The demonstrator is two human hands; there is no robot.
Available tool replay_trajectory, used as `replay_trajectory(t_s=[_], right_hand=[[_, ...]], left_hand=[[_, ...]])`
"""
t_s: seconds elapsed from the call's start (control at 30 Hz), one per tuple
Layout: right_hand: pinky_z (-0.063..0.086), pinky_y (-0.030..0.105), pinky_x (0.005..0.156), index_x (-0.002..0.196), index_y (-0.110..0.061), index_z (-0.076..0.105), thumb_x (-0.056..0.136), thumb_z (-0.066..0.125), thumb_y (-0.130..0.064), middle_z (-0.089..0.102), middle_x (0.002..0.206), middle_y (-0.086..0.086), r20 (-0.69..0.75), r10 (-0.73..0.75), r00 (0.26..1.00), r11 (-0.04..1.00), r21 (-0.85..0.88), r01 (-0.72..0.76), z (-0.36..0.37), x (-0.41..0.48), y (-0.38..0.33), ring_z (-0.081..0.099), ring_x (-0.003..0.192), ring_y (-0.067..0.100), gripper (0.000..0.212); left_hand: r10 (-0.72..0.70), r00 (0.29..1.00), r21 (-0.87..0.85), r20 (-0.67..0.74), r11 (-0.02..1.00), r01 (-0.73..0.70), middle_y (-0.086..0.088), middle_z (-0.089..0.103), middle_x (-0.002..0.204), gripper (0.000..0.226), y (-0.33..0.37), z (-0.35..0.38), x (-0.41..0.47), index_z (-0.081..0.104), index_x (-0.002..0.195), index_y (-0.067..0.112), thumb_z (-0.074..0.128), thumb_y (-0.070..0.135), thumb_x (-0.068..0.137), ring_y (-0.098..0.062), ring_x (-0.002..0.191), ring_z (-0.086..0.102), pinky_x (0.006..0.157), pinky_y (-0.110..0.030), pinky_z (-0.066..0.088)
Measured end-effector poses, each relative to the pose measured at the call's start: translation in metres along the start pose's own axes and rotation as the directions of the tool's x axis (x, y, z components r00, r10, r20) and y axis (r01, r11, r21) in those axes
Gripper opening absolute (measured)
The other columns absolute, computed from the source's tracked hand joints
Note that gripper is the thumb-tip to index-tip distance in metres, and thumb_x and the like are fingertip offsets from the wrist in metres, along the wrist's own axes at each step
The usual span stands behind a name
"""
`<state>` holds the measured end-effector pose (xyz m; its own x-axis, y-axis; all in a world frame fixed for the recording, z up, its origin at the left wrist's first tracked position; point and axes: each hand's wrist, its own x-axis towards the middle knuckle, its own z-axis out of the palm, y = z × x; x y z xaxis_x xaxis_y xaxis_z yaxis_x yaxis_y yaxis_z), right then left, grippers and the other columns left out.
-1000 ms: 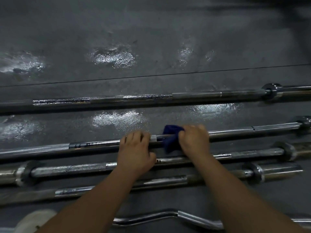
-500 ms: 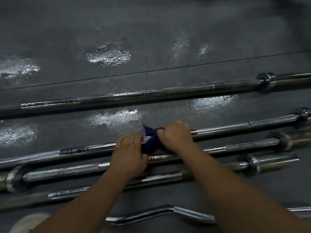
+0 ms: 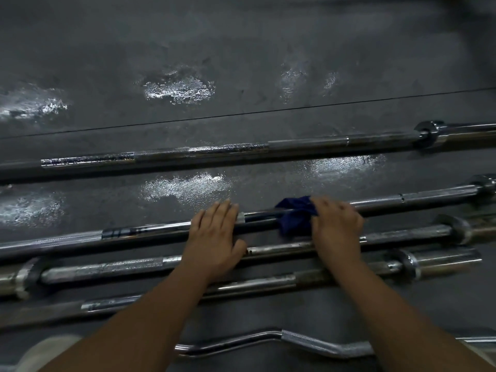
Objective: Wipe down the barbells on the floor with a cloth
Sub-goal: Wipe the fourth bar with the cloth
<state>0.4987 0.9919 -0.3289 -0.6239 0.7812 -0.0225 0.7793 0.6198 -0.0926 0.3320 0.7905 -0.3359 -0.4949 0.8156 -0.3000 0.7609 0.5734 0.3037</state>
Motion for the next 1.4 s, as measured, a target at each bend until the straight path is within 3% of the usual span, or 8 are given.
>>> replay_trajectory(t_s=[0.2,0.4,0.73,0.9,1.07,1.23,1.33,1.4], right_hand=[[0.033,0.034,0.095,0.129,-0.017,0.062,0.092,0.049,-0.009,0.055,0.134,0.006,0.013,0.339,0.941,0.898,0.295,-0.327,0.015,0.015,-0.043,0.038,0.116,0.035,0.039],[0.045,0.036,0.095,0.127,-0.019,0.063,0.077,0.063,-0.001,0.052,0.133,0.010,0.023,-0.218,0.976,0.904,0.381,0.194,0.019,-0.001,-0.096,0.044,0.113,0.033,0.053],[0.039,0.022,0.096,0.109,-0.011,0.069,0.080,0.056,-0.003,0.044,0.128,0.013,-0.043,0.310,0.950,0.826,0.507,-0.247,0.012,0.060,-0.057,0.054,0.105,0.030,0.033],[0.040,0.031,0.087,0.114,-0.019,0.069,0.079,0.057,-0.004,0.057,0.118,0.005,0.058,-0.244,0.968,0.904,0.376,0.206,0.015,0.054,-0.113,0.047,0.102,0.031,0.040],[0.039,0.035,0.087,0.116,-0.015,0.065,0.084,0.053,-0.010,0.052,0.127,0.008,0.046,0.293,0.955,0.905,0.308,-0.293,0.008,0.059,-0.072,0.045,0.107,0.036,0.035],[0.045,0.038,0.090,0.124,-0.019,0.059,0.073,0.059,-0.003,0.045,0.135,0.009,0.103,-0.281,0.954,0.898,0.379,0.223,0.015,0.024,-0.135,0.044,0.110,0.033,0.054],[0.044,0.035,0.094,0.113,-0.022,0.065,0.073,0.056,-0.001,0.045,0.125,0.011,0.002,0.077,0.997,0.852,0.520,-0.067,0.010,0.036,-0.092,0.051,0.106,0.031,0.046],[0.043,0.035,0.091,0.107,-0.027,0.062,0.080,0.059,-0.011,0.042,0.125,0.009,0.024,0.472,0.881,0.764,0.487,-0.423,0.004,0.038,-0.057,0.051,0.104,0.032,0.031]], left_hand=[[0.003,0.997,-0.001,-0.076,1.000,-0.003,-0.009,0.026,0.162,0.077,-0.004,-0.012,0.004,0.031,0.153,0.011,0.027,0.043,0.084,-0.026,0.150,0.021,0.123,-0.041,0.003],[0.035,0.997,0.059,-0.070,0.998,-0.031,-0.010,0.013,0.165,0.081,-0.007,0.005,-0.001,0.021,0.157,0.009,0.035,0.046,0.086,-0.027,0.153,0.009,0.122,-0.044,0.000],[0.001,0.992,0.060,-0.125,0.998,0.007,-0.008,0.027,0.161,0.083,-0.028,-0.023,0.036,0.026,0.156,0.014,0.023,0.051,0.082,-0.025,0.149,0.019,0.123,-0.043,0.004],[-0.042,0.975,0.052,-0.218,0.997,0.054,-0.007,0.053,0.137,0.068,-0.022,-0.024,0.045,0.051,0.137,0.015,0.040,0.045,0.077,-0.029,0.126,0.046,0.112,-0.045,0.026],[-0.062,0.980,0.094,-0.188,0.992,0.080,-0.006,0.058,0.121,0.064,-0.020,-0.024,0.055,0.056,0.129,0.017,0.049,0.044,0.071,-0.030,0.111,0.051,0.100,-0.041,0.028],[-0.043,0.988,0.122,-0.148,0.991,0.061,-0.008,0.057,0.120,0.070,-0.015,-0.021,0.052,0.053,0.126,0.014,0.036,0.050,0.069,-0.030,0.113,0.050,0.107,-0.047,0.029],[-0.015,0.996,0.124,-0.091,0.992,0.027,-0.005,0.052,0.131,0.067,-0.019,-0.028,0.052,0.044,0.137,0.017,0.050,0.044,0.076,-0.026,0.123,0.045,0.114,-0.044,0.025],[-0.023,0.997,0.120,-0.072,0.992,0.032,-0.005,0.049,0.137,0.076,-0.017,-0.027,0.052,0.037,0.146,0.018,0.052,0.042,0.076,-0.026,0.128,0.042,0.117,-0.044,0.022]])
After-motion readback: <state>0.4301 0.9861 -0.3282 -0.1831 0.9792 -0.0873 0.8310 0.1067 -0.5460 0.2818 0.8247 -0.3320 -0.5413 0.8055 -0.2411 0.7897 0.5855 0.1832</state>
